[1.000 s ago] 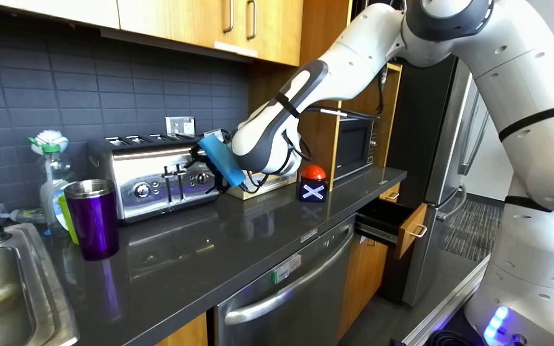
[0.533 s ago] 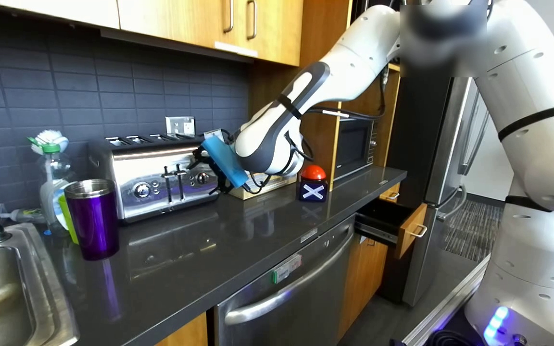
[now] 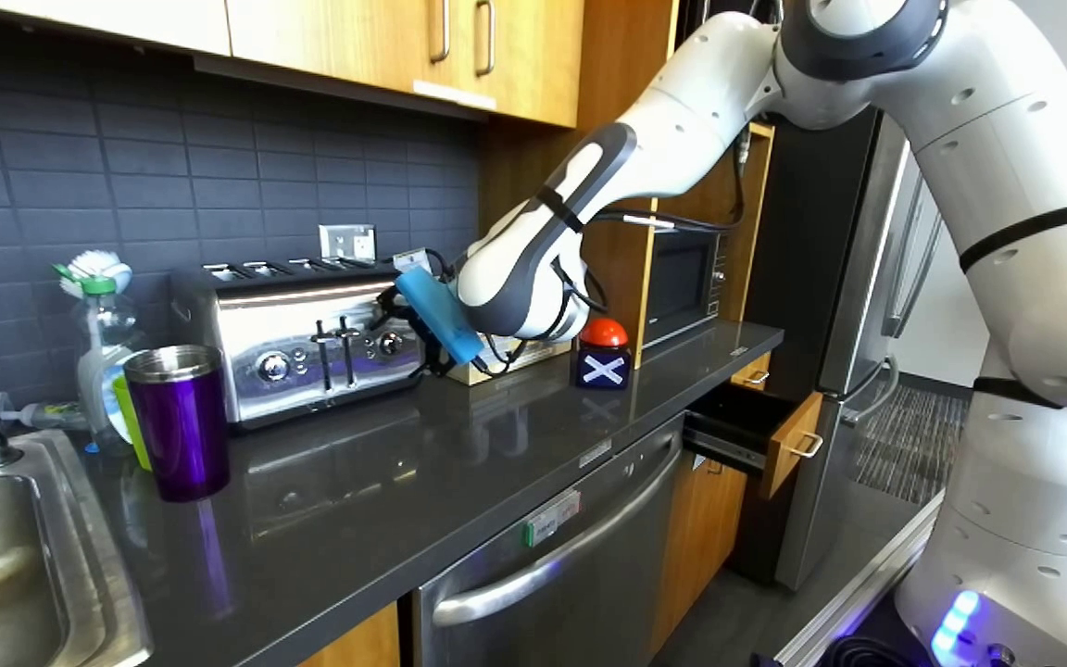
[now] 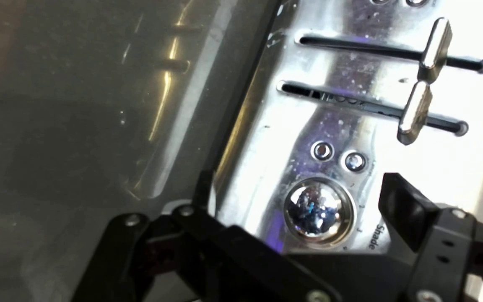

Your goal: Turn the circular knob on the silver toaster a little to the right

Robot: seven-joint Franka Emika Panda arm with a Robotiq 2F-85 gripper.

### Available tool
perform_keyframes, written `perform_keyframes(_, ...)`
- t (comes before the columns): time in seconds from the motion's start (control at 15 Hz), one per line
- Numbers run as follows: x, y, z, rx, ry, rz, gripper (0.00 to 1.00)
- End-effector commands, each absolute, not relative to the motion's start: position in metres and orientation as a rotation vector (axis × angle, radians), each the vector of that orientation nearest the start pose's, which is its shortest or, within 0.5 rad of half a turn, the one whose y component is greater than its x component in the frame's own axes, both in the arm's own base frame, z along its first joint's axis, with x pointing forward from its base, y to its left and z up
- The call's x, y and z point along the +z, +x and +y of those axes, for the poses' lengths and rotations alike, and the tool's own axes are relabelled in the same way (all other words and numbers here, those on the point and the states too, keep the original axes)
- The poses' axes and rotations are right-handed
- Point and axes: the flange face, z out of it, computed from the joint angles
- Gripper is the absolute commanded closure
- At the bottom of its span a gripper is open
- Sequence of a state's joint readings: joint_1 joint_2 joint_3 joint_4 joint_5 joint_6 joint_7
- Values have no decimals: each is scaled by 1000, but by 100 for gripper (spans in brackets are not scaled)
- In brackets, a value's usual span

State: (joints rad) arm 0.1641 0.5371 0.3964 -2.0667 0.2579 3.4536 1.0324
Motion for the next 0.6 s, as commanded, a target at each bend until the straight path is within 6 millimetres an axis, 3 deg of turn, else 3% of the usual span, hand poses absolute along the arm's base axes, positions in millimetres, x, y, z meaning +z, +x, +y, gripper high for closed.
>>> perform_keyframes(0.0,286,567,283,-568,-2092,1047,0)
perform_keyframes(0.4,284,569,280,-566,-2088,1060,0)
perform_keyframes(0.53,284,569,279,-566,-2089,1061,12)
